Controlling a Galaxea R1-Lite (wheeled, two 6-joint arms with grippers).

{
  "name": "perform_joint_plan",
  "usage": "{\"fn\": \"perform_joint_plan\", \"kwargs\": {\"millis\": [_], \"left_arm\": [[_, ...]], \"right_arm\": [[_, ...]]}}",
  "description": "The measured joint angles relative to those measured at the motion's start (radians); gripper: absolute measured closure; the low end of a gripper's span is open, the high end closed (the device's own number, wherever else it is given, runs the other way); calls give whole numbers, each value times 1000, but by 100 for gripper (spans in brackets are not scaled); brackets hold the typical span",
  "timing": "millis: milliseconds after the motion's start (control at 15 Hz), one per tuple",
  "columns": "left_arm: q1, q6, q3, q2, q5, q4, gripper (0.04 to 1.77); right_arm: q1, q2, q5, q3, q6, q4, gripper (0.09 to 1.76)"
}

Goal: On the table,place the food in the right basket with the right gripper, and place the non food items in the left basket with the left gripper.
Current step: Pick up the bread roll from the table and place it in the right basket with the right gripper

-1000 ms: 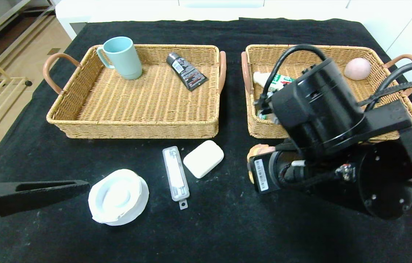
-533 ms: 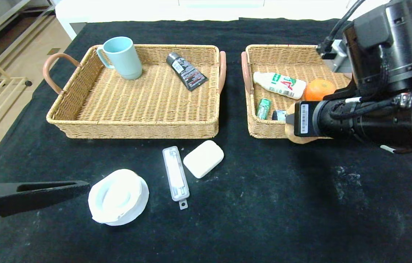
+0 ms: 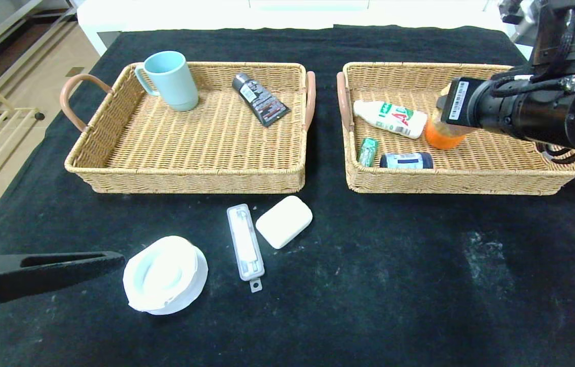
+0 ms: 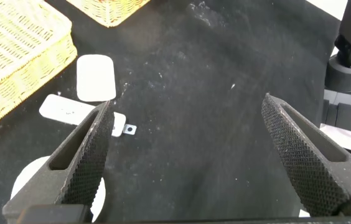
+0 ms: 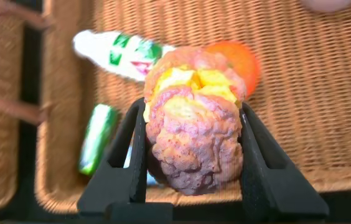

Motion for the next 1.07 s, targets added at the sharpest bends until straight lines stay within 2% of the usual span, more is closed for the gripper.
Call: {"fn": "perform_joint_plan", "kwargs": {"millis": [200, 533, 1000, 1067], "left_arm": [[0, 4, 0, 0, 0, -1, 9], [-1, 6, 3, 1, 0, 0, 9], [-1, 6, 4, 2, 0, 0, 9], [-1, 6, 4, 2, 0, 0, 9]], "right_arm": [[-76, 19, -6, 6, 0, -57, 98], [-155, 29, -11, 16, 9, -65, 98], [-188, 29, -11, 53, 10, -83, 98], [-188, 29, -11, 56, 10, -84, 87]]}}
